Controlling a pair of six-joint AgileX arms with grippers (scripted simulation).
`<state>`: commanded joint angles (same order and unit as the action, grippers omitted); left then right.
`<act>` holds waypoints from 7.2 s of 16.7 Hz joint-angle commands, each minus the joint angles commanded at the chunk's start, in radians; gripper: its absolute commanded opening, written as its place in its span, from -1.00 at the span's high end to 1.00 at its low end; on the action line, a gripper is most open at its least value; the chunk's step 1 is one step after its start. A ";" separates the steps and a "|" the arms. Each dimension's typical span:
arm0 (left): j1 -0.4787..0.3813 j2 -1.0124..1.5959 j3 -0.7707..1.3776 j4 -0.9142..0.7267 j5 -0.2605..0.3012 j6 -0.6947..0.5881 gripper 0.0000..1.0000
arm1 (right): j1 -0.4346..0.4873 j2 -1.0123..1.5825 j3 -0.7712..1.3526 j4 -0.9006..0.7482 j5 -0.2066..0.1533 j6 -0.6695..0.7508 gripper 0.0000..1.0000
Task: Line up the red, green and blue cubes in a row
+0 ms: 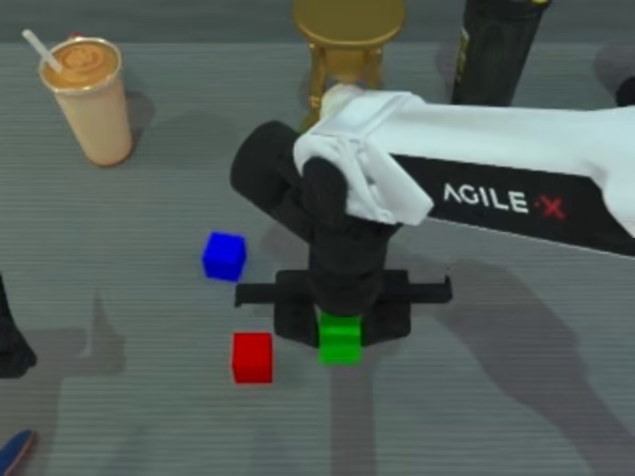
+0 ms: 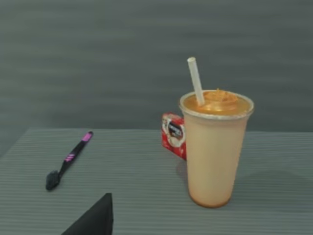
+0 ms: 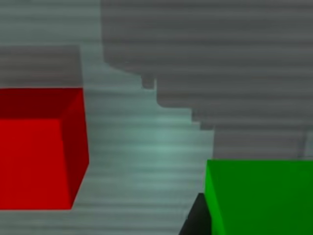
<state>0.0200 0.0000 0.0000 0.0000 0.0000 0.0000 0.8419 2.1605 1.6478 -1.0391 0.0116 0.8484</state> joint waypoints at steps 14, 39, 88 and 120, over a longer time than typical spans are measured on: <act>0.000 0.000 0.000 0.000 0.000 0.000 -1.00 | 0.003 0.031 -0.065 0.091 0.001 0.002 -0.06; 0.000 0.000 0.000 0.000 0.000 0.000 -1.00 | 0.011 -0.042 0.105 -0.151 0.000 0.001 -1.00; -0.433 2.288 1.646 -0.925 0.004 -0.198 -1.00 | -0.832 -2.160 -1.648 1.039 -0.012 -0.848 -1.00; -0.420 2.244 1.716 -1.031 -0.001 -0.199 1.00 | -0.832 -2.160 -1.648 1.039 -0.012 -0.848 -1.00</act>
<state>-0.4004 2.2443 1.7156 -1.0309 -0.0007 -0.1988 0.0100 0.0000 0.0000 0.0000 0.0000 0.0000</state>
